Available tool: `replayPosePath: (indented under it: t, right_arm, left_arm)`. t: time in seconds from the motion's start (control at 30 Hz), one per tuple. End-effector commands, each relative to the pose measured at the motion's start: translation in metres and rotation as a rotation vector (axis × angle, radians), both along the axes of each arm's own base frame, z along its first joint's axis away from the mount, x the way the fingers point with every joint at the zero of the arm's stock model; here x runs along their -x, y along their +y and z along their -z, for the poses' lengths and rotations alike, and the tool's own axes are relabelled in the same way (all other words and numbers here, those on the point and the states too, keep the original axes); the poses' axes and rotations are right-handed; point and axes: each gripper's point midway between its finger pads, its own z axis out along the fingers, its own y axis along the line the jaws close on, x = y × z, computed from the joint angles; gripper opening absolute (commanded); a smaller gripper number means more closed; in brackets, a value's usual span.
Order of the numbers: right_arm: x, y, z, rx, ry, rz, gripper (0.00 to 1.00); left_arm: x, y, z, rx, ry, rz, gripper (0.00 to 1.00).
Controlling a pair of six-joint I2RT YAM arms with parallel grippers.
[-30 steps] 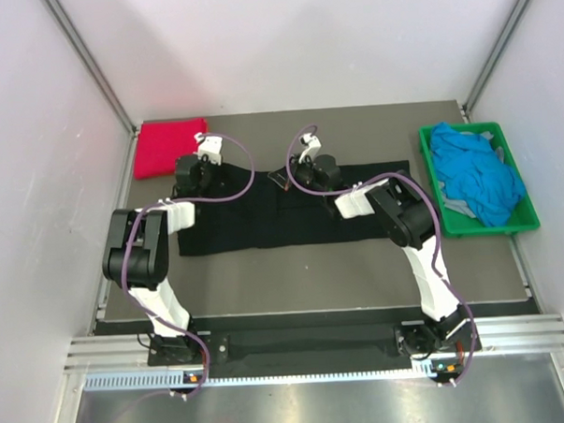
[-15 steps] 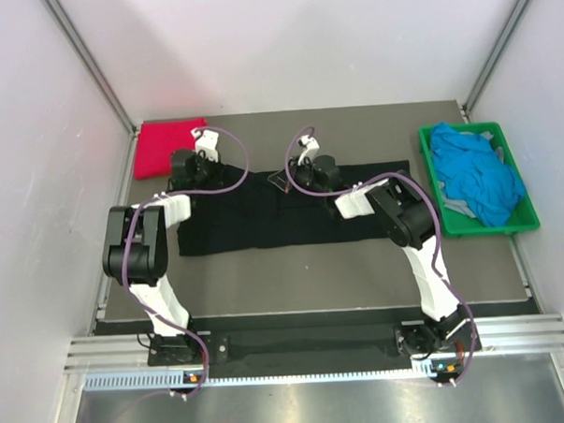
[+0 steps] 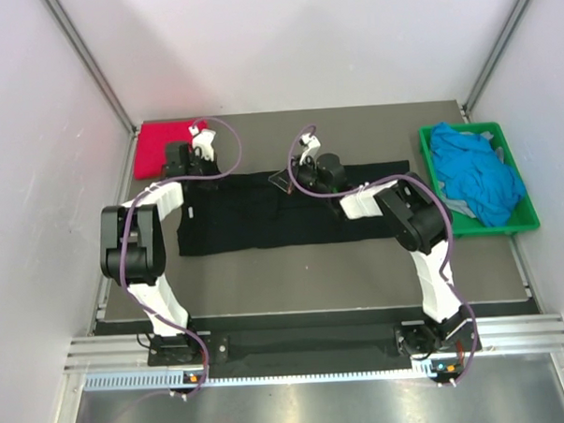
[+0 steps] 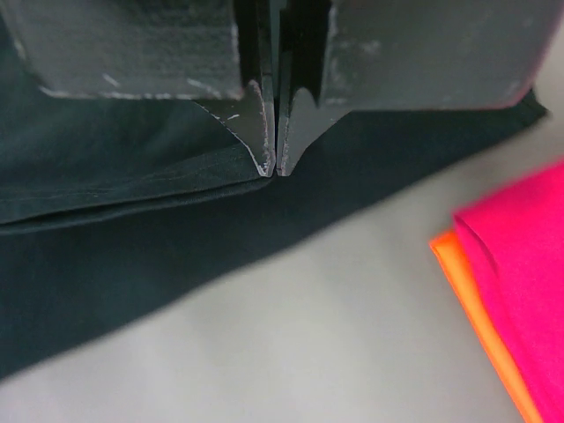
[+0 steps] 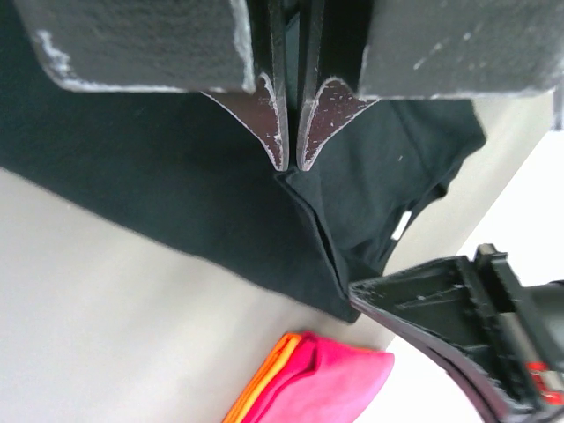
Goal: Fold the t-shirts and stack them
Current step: Fold the tshirt
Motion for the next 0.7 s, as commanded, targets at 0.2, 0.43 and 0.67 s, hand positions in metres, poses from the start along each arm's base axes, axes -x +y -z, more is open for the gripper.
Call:
replayPosePath:
  t: [0.2,0.43,0.67]
  right_arm:
    - [0.037,0.014,-0.023,-0.017,-0.036,-0.132,0.0]
    - [0.055,0.017,-0.011,0.023,-0.023,-0.157,0.0]
    - [0.067,0.022,-0.003,0.037,-0.006,-0.184,0.0]
  left_arm:
    - [0.031,0.0,-0.004,-0.013,0.068,0.037,0.0]
    - [0.047,0.008,-0.004,-0.061,0.103,0.029,0.0]
    - [0.062,0.015,-0.005,-0.093,0.133,0.0,0.0]
